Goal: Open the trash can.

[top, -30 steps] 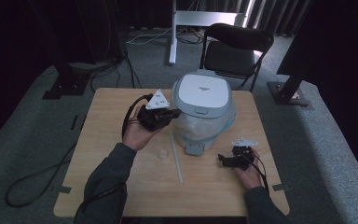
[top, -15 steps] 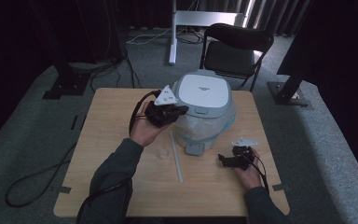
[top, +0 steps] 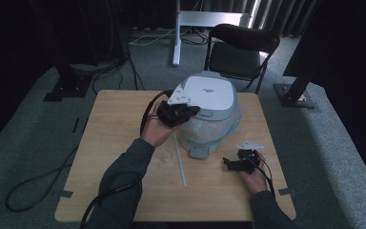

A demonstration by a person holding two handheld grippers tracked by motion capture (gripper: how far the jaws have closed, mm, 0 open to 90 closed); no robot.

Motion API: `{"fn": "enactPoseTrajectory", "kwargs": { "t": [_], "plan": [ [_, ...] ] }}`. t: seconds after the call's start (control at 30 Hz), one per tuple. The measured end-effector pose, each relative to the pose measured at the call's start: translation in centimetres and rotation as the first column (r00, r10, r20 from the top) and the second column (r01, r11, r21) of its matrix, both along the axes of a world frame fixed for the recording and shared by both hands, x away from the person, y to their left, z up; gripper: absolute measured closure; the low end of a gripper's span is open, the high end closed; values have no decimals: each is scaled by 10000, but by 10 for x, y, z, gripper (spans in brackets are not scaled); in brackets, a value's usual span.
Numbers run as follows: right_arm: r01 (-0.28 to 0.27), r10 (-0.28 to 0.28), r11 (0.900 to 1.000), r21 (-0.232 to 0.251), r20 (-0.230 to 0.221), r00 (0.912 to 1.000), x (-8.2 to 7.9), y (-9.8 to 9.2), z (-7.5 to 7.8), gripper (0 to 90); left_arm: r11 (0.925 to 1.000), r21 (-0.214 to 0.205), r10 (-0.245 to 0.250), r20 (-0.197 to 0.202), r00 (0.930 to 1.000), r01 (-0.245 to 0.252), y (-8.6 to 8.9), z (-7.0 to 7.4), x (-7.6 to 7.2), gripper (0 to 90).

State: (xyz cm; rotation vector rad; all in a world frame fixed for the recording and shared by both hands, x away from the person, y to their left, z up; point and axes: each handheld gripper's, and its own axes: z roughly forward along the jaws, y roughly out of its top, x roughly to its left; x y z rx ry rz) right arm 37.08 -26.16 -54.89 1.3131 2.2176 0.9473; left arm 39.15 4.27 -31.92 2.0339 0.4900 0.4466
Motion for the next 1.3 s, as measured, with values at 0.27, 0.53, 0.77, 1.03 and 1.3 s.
{"fn": "enactPoseTrajectory", "kwargs": {
  "t": [0.27, 0.53, 0.77, 1.03, 1.3],
  "plan": [
    [4, -4, 10000, -2, 0, 10000, 0, 0, 0, 115, 10000, -35, -32, -15, 10000, 32, -9, 0, 2, 897],
    [3, -3, 10000, -2, 0, 10000, 0, 0, 0, 115, 10000, 48, -55, 80, 10000, 54, -17, -2, 2, 898],
    [2, -2, 10000, -2, 1, 10000, 0, 0, 0, 115, 9996, 279, 30, 255, 9997, -37, -19, -2, 0, 900],
    [3, -3, 10000, -2, 0, 10000, 0, 0, 0, 115, 9995, 308, 43, 287, 9996, -52, -19, -3, -1, 900],
    [3, -3, 10000, 0, 4, 10000, 0, 0, 0, 115, 9995, 324, 1, 186, 9998, -7, -19, -3, -2, 900]
  ]
}}
